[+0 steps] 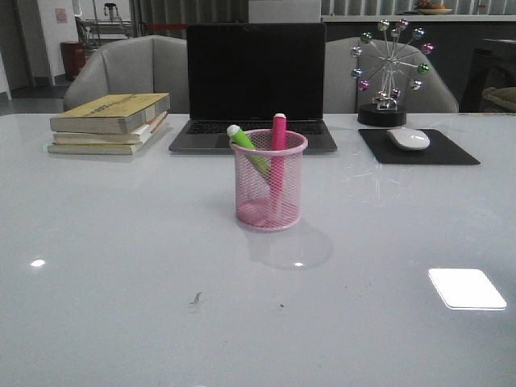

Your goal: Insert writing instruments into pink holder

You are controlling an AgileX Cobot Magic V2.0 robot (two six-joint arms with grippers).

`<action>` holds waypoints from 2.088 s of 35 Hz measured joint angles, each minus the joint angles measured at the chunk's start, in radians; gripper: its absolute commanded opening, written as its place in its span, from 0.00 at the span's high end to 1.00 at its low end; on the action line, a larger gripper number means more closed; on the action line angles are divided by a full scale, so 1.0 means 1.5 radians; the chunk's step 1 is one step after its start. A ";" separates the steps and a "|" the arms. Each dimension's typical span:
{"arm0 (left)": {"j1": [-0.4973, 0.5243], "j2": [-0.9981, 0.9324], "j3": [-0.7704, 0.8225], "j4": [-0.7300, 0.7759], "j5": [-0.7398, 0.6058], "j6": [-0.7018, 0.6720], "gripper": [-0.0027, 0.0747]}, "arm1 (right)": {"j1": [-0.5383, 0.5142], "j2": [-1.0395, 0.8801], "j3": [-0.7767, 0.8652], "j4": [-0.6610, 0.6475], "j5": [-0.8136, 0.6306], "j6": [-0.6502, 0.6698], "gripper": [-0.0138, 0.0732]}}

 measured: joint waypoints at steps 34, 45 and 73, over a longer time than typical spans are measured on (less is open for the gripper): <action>0.000 0.000 0.000 0.000 0.010 0.000 0.84 | 0.000 0.001 0.000 0.000 -0.004 0.000 0.78; 0.000 0.000 0.000 0.000 0.010 0.000 0.84 | 0.000 0.003 0.000 0.000 -0.004 0.000 0.78; 0.000 0.000 0.000 0.001 0.010 0.000 0.84 | 0.000 -0.272 0.100 -0.019 -0.091 0.000 0.78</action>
